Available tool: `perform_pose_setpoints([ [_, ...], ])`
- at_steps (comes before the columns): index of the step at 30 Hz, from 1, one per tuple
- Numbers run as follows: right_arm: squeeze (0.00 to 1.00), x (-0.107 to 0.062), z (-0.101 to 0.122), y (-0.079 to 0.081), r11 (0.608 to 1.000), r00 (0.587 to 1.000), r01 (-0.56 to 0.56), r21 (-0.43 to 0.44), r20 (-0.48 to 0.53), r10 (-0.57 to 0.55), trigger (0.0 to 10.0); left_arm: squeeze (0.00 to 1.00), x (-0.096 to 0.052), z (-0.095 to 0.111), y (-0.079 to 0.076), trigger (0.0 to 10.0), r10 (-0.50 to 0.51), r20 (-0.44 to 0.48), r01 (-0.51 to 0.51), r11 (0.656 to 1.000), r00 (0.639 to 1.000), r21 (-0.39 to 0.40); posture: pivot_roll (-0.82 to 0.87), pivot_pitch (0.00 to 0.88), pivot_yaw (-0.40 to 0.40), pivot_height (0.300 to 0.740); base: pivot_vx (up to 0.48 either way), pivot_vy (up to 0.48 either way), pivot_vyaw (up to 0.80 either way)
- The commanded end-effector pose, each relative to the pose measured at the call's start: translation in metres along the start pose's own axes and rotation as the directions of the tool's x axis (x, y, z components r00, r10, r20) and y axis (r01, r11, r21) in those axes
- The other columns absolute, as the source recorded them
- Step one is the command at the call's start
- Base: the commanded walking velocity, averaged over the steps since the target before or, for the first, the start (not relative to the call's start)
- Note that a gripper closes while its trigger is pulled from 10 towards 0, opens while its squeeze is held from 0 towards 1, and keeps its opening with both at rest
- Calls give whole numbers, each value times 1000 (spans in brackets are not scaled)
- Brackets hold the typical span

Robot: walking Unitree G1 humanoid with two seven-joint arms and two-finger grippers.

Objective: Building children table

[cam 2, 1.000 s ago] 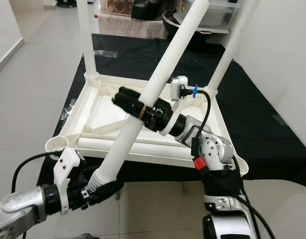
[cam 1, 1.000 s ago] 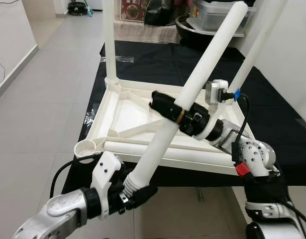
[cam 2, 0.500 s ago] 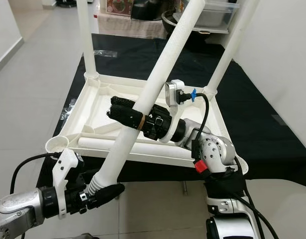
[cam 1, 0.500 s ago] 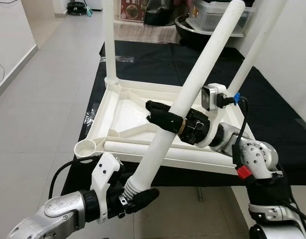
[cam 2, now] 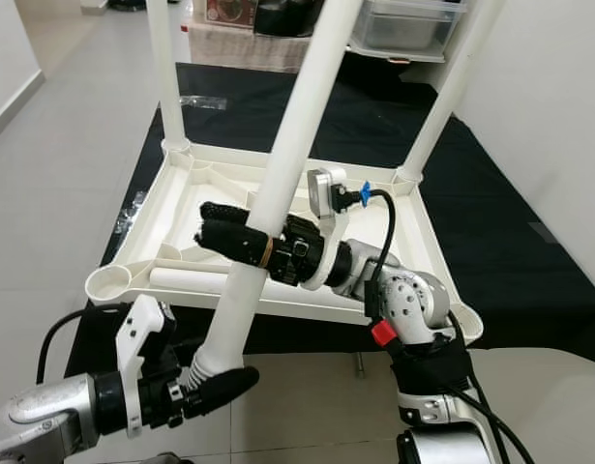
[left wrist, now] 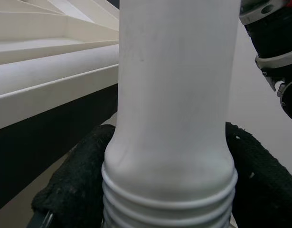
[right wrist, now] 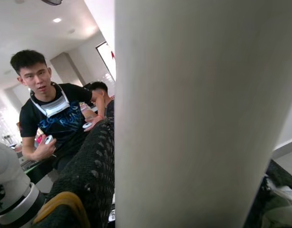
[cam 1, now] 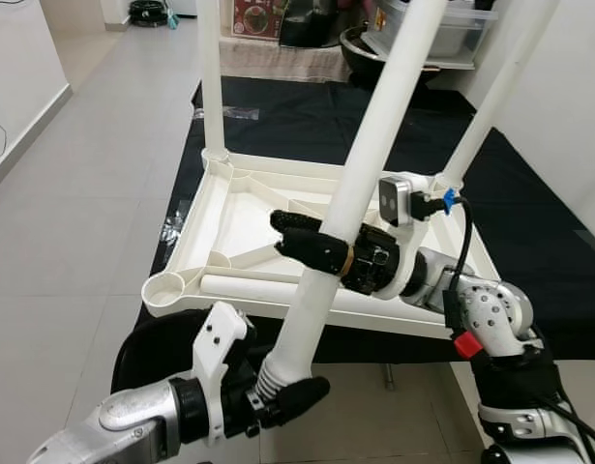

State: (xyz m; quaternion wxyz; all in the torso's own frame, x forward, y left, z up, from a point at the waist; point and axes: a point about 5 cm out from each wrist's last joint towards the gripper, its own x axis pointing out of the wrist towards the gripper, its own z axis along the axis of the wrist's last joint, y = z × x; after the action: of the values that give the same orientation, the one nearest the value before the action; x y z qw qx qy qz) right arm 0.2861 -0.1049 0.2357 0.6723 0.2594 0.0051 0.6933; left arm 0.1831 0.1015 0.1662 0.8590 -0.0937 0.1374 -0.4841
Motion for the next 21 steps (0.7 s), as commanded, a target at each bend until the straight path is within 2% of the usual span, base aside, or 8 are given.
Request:
perform_pose_setpoints([
  [1, 0, 2, -5, 4, 999, 999, -44, 22, -11, 44, 10000, 0, 1, 0, -6, 10000, -24, -5, 24, 1000, 1000, -1, 137, 101, -94, 740, 0, 0, 0],
  [4, 0, 3, -7, 5, 998, 998, -53, 28, -23, 54, 10000, 0, 0, 1, -5, 10000, -15, -4, 15, 1000, 1000, -5, 137, 101, -94, 740, 0, 0, 0],
  [5, 0, 2, -8, 6, 998, 997, -64, 28, -38, 65, 9647, 0, 0, 1, -5, 10000, -10, -3, 10, 1000, 1000, -8, 139, 101, -96, 740, 0, 0, 0],
  [8, 0, 2, -8, 7, 997, 997, -66, 28, -42, 67, 9647, 0, 0, 1, -5, 10000, -9, -3, 9, 1000, 1000, -9, 139, 101, -96, 740, 0, 0, 0],
  [9, 0, 1, -10, 8, 997, 996, -69, 27, -52, 71, 10000, 0, -1, 1, -5, 10000, -6, -4, 6, 1000, 1000, -11, 139, 102, -95, 740, 0, 0, 0],
  [18, 0, -1, -16, 9, 997, 993, -72, 22, -97, 74, 10000, 0, -3, -1, -5, 10000, 1, -10, -1, 1000, 1000, -17, 138, 103, -95, 740, 0, 0, 0],
  [19, 0, -2, -15, 9, 997, 993, -67, 25, -96, 69, 4902, 0, -3, -1, -5, 10000, 1, -11, -1, 1000, 1000, -17, 136, 102, -93, 740, 0, 0, 0],
  [21, 0, -2, -15, 9, 997, 993, -65, 28, -95, 68, 4902, 0, -3, -1, -5, 10000, 1, -11, -1, 1000, 1000, -17, 136, 102, -93, 740, 0, 0, 0],
])
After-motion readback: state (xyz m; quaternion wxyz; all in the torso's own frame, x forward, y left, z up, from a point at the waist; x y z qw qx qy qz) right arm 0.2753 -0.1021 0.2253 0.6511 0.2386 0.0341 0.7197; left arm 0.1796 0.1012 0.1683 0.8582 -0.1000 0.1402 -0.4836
